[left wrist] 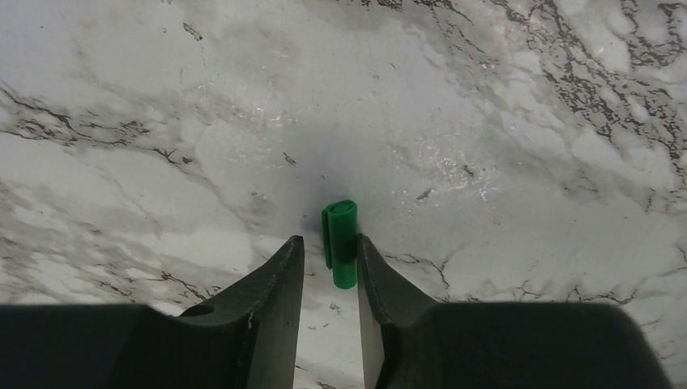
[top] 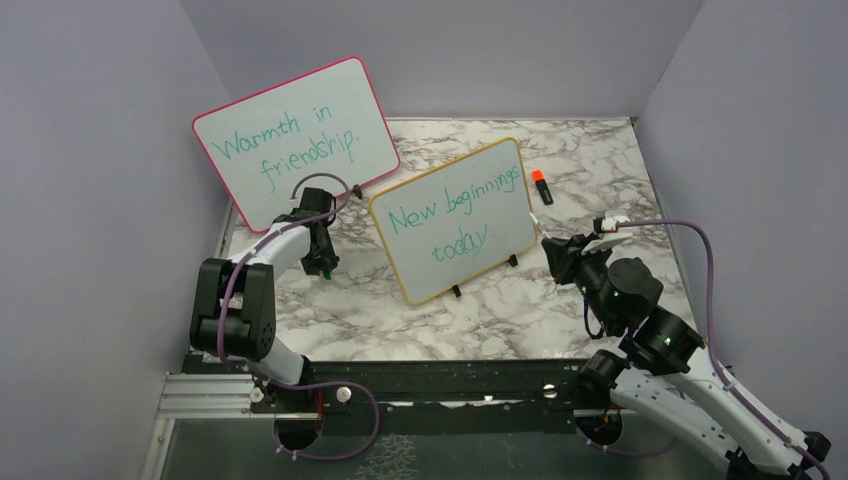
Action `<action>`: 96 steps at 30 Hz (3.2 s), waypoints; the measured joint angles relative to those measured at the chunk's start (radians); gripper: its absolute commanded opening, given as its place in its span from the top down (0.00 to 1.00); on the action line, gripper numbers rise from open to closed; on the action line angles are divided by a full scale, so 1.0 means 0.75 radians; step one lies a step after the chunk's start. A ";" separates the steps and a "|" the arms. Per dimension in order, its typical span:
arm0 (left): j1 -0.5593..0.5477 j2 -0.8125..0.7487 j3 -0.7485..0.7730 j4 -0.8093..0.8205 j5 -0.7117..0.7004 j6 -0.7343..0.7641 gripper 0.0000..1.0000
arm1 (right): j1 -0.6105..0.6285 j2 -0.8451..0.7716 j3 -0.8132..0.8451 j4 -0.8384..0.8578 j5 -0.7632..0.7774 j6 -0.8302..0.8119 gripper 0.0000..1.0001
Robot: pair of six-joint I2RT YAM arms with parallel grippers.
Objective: Write a sentence on the whiteboard
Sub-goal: Close the whiteboard marker at the center of the board.
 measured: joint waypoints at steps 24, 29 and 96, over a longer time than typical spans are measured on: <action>0.000 -0.123 -0.002 -0.004 0.048 0.011 1.00 | 0.000 0.111 0.000 0.009 -0.154 -0.036 0.99; 0.000 -0.367 -0.003 0.013 0.089 -0.027 1.00 | 0.000 0.124 0.000 0.039 -0.238 -0.066 1.00; -0.562 -1.011 -0.403 1.202 0.183 -0.932 1.00 | 0.218 0.796 -0.291 1.726 -0.692 0.067 0.99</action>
